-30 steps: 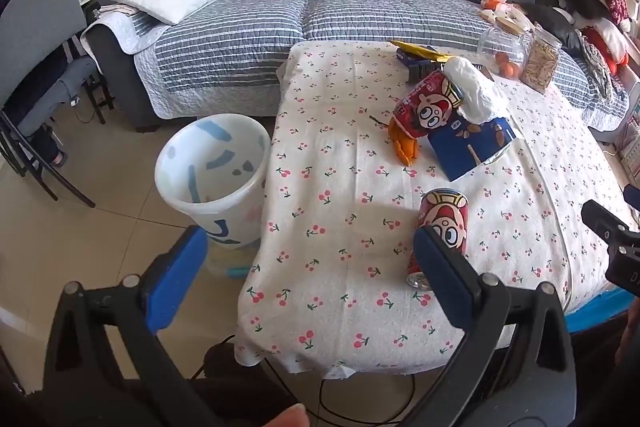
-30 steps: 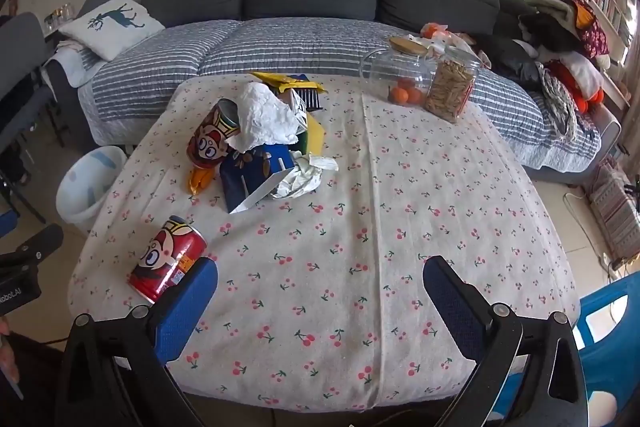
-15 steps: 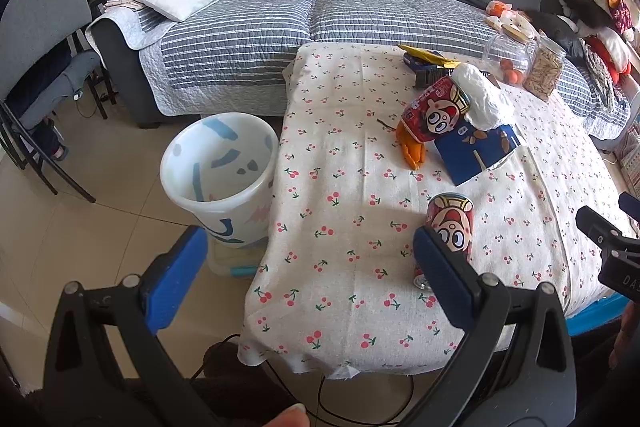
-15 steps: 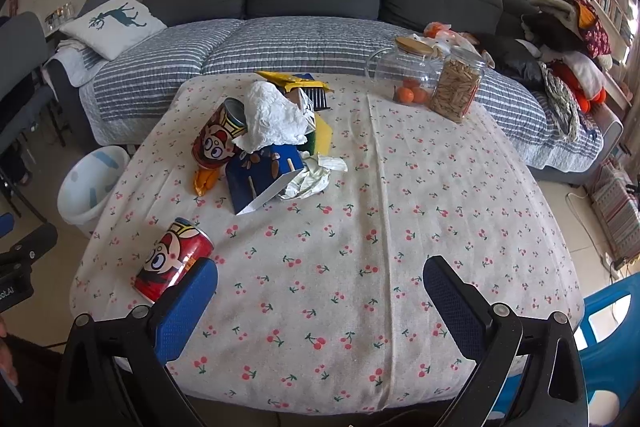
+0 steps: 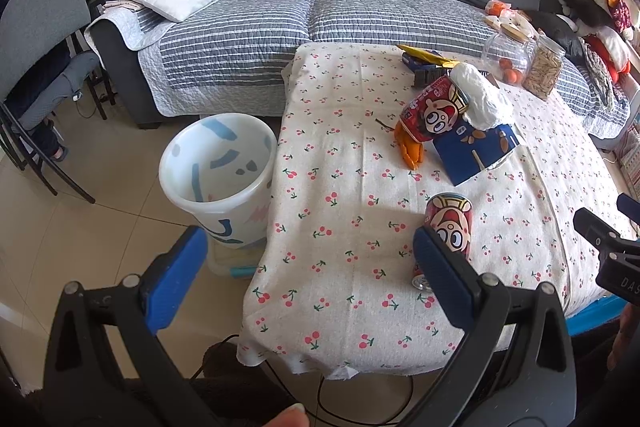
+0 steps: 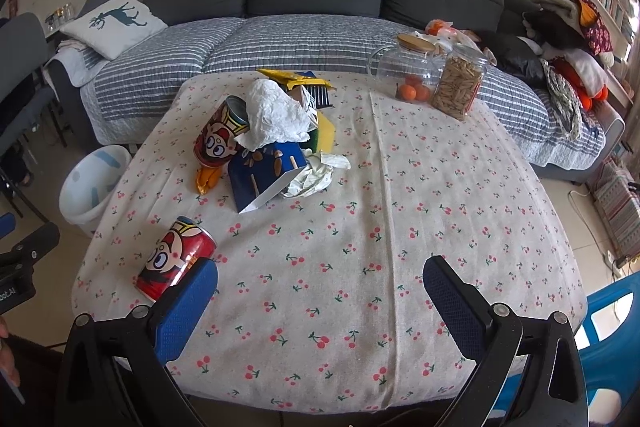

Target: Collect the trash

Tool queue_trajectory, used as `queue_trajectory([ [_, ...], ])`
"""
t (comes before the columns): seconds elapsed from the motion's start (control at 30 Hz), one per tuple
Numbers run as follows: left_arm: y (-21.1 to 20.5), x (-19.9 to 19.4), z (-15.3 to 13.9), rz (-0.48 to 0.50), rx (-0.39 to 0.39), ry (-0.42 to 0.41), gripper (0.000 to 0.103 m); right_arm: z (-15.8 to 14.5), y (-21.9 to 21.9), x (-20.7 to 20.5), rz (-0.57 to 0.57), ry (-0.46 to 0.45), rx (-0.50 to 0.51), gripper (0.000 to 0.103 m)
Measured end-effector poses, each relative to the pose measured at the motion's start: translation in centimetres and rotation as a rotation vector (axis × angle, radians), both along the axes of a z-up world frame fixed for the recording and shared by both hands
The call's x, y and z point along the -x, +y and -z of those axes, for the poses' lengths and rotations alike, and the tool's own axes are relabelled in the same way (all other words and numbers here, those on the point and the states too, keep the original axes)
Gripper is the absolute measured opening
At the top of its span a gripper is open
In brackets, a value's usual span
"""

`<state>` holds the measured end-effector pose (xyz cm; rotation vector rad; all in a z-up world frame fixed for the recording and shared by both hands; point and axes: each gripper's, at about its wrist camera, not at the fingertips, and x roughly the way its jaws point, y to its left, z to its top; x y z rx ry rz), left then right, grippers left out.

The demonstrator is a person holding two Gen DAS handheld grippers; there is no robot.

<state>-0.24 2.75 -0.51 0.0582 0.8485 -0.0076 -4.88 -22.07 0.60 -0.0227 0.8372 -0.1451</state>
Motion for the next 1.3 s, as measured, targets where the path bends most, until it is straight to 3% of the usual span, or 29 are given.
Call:
queue_trajectory([
  [1.3, -0.69, -0.17, -0.35, 0.021, 0.006, 0.007, 0.102, -0.17, -0.49, 0.27, 0.018, -0.010, 0.002, 0.103],
])
